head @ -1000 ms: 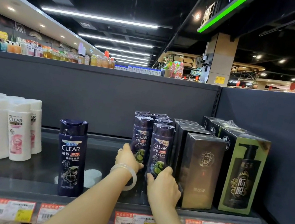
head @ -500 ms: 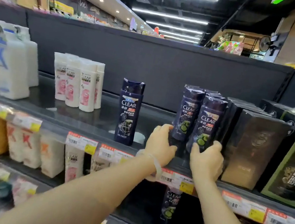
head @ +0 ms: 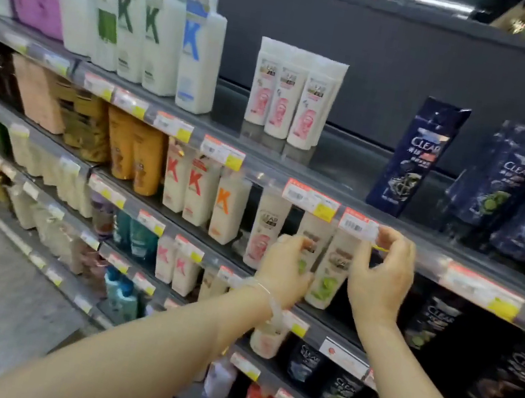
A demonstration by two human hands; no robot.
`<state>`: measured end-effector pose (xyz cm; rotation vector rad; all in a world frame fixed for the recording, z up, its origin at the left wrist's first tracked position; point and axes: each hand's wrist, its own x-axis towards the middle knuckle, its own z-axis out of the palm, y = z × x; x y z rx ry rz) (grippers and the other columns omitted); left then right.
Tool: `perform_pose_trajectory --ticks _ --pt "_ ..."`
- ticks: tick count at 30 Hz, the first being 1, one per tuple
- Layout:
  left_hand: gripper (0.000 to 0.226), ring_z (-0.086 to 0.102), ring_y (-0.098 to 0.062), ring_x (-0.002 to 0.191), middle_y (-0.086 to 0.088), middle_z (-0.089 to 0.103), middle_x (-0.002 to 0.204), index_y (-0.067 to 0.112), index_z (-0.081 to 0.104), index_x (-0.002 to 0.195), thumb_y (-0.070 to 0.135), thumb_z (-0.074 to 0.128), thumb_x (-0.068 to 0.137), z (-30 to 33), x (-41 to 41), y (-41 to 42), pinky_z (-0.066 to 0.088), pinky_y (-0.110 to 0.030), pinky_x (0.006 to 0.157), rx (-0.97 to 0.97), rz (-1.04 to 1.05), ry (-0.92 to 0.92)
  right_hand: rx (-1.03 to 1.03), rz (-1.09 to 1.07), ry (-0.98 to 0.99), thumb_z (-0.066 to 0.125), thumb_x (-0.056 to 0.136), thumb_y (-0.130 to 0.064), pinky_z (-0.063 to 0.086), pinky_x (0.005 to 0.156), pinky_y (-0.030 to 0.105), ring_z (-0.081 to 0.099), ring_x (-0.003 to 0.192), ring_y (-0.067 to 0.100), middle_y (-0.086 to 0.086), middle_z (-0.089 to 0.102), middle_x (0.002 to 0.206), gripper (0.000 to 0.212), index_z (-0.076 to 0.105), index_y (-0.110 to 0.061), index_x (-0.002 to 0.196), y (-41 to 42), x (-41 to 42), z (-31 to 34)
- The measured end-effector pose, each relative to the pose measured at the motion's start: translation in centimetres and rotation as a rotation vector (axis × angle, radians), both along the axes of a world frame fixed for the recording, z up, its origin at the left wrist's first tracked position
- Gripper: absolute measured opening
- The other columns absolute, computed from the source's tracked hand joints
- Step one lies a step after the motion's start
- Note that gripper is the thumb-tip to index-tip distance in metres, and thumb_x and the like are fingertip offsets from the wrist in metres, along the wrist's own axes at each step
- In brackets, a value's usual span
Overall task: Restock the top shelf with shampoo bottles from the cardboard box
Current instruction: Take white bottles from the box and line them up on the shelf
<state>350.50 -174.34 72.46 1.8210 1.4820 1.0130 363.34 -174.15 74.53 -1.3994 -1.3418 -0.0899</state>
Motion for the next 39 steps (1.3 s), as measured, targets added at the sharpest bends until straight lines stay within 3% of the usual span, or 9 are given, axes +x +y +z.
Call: perform_pose_trajectory --ticks 8,11,13,16,19,23,26,30,39 --pt "0.049 0.050 -0.031 0.117 -0.011 0.049 0.126 0.014 0.047 0.125 0.022 0.063 0.080 -8.8 -23.6 -2.6 0.045 -0.038 0.094 -0.229 0.285 0.197 -0.588 0.215 -0.050 0.055 0.089 -0.018 0.039 0.089 0.036 0.048 0.113 0.029 0.015 0.049 0.122 0.032 0.049 -0.005 0.118 -1.5 -22.7 -10.1" --pt "0.054 0.050 -0.030 0.116 -0.011 0.046 0.130 0.012 0.044 0.129 0.023 0.066 0.082 -12.5 -30.0 -3.9 0.045 -0.037 0.095 -0.387 0.325 0.245 -0.755 0.306 -0.115 0.052 0.091 -0.021 0.038 0.071 0.032 0.051 0.103 0.030 0.014 0.049 0.115 0.026 0.048 -0.006 0.112 -2.4 -29.1 -14.1" --pt "0.053 0.053 -0.030 0.113 -0.013 0.051 0.127 0.011 0.048 0.126 0.020 0.070 0.079 -14.7 -33.4 -4.4 0.047 -0.039 0.095 -0.438 0.357 0.240 -0.844 0.340 -0.156 0.050 0.093 -0.022 0.038 0.068 0.032 0.052 0.100 0.030 0.013 0.049 0.117 0.028 0.045 -0.007 0.116 -2.8 -32.3 -16.3" --pt "0.056 0.051 -0.029 0.117 -0.013 0.053 0.127 0.012 0.048 0.129 0.017 0.070 0.078 -17.6 -37.2 -4.5 0.044 -0.034 0.095 -0.499 0.424 0.247 -0.940 0.375 -0.191 0.050 0.093 -0.020 0.041 0.083 0.035 0.048 0.111 0.030 0.013 0.046 0.124 0.032 0.045 -0.007 0.122 -2.2 -35.9 -19.3" --pt "0.049 0.053 -0.031 0.111 -0.016 0.053 0.123 0.010 0.050 0.125 0.012 0.066 0.078 -20.6 -40.4 -3.5 0.045 -0.031 0.088 -0.566 0.448 0.252 -0.992 0.399 -0.252 0.050 0.089 -0.017 0.034 0.070 0.031 0.048 0.097 0.030 0.013 0.048 0.105 0.014 0.050 -0.008 0.100 -0.5 -38.7 -22.8" --pt "0.049 0.052 -0.026 0.113 -0.012 0.047 0.129 0.015 0.045 0.130 0.011 0.060 0.084 -24.6 -44.2 -0.9 0.043 -0.029 0.090 -0.684 0.485 0.265 -1.140 0.406 -0.230 0.054 0.090 -0.021 0.034 0.069 0.030 0.052 0.098 0.030 0.012 0.048 0.104 0.025 0.048 -0.006 0.108 2.6 -42.1 -27.4" --pt "0.051 0.051 -0.026 0.115 -0.011 0.044 0.133 0.014 0.044 0.132 0.016 0.063 0.084 -28.1 -47.0 1.5 0.040 -0.027 0.093 -0.765 0.470 0.264 -1.236 0.398 -0.213 0.057 0.088 -0.021 0.041 0.070 0.032 0.057 0.097 0.029 0.009 0.047 0.094 0.018 0.047 -0.009 0.097 4.6 -44.6 -31.8" --pt "0.056 0.050 -0.028 0.119 -0.012 0.045 0.133 0.015 0.042 0.135 0.016 0.064 0.083 -33.1 -49.7 4.3 0.040 -0.030 0.096 -0.861 0.381 0.315 -1.363 0.343 -0.163 0.056 0.089 -0.020 0.042 0.091 0.036 0.050 0.115 0.030 0.016 0.050 0.121 0.037 0.048 -0.005 0.121 6.3 -46.5 -37.1" --pt "0.059 0.047 -0.031 0.122 -0.009 0.040 0.140 0.016 0.041 0.133 0.017 0.065 0.078 -54.8 -54.3 7.8 0.040 -0.038 0.102 -1.087 0.146 0.442 -1.744 0.137 -0.015 0.055 0.090 -0.025 0.041 0.092 0.033 0.053 0.115 0.029 0.017 0.054 0.125 0.045 0.042 -0.002 0.126 5.4 -50.9 -58.9"
